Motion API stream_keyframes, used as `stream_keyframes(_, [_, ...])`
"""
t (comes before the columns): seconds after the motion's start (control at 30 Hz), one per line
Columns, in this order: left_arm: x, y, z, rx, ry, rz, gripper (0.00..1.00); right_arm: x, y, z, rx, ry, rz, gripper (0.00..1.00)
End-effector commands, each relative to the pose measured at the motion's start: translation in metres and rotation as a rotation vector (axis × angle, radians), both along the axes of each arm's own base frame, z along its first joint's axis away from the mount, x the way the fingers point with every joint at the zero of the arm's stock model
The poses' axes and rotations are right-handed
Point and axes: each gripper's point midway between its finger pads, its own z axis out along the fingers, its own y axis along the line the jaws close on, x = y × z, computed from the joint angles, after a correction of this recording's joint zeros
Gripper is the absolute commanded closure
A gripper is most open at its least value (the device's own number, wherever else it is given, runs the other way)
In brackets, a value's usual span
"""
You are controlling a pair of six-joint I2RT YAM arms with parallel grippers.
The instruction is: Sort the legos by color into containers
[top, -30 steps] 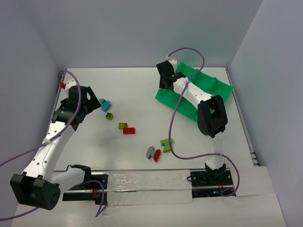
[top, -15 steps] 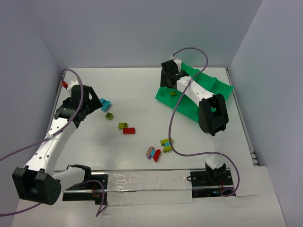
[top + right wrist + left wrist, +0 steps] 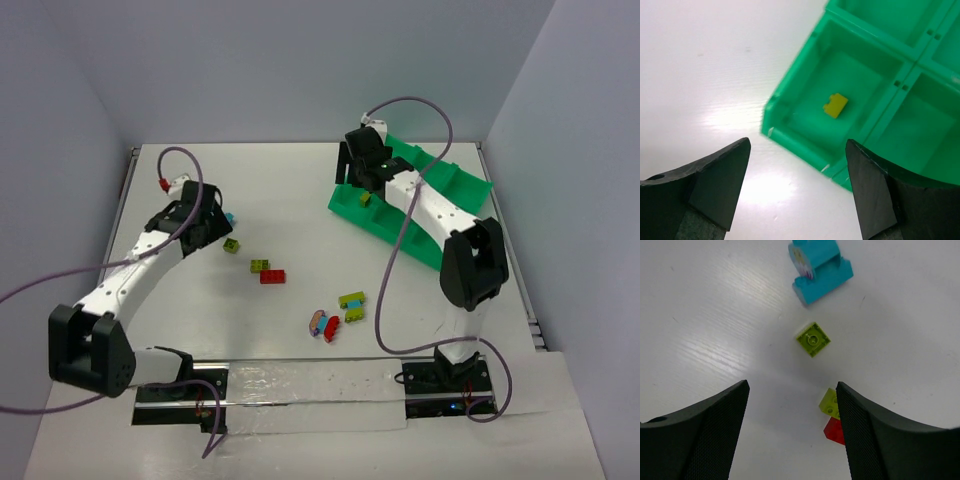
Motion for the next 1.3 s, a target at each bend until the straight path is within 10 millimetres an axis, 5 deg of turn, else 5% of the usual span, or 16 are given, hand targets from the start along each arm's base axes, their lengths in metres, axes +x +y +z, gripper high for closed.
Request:
stream_keyframes(0.0, [0.011, -0.008, -0.022, -0.051, 0.014, 0.180, 0.21, -0.019, 0.024, 0.044, 0.092, -0.110, 0.051, 0.16])
stream_keyframes(0.2, [0.021, -0.016, -0.065, -0.060, 0.144, 0.395, 0.21, -0.044, 0.024, 0.065, 0.136, -0.147, 0.076, 0.15])
stream_keyframes(0.43, [0.037, -0.033, -0.089, -0.101, 0.171, 0.439, 0.16, -0.066, 0.007, 0.081, 0.148, -0.186, 0.063, 0.15])
stream_keyframes(0.9, [0.057, -0.041, -0.113, -0.102, 0.169, 0.456, 0.23, -0.082, 0.002, 0.063, 0.139, -0.146, 0.079, 0.14])
stream_keyframes(1.03, [0.057, -0.039, -0.120, -0.092, 0.179, 0.466, 0.36, -0.084, 0.001, 0.060, 0.133, -0.137, 0.083, 0.14])
stream_keyframes(1.27, [0.057, -0.044, -0.104, -0.079, 0.159, 0.404, 0.67, -0.089, -0.003, 0.056, 0.128, -0.130, 0.076, 0.14])
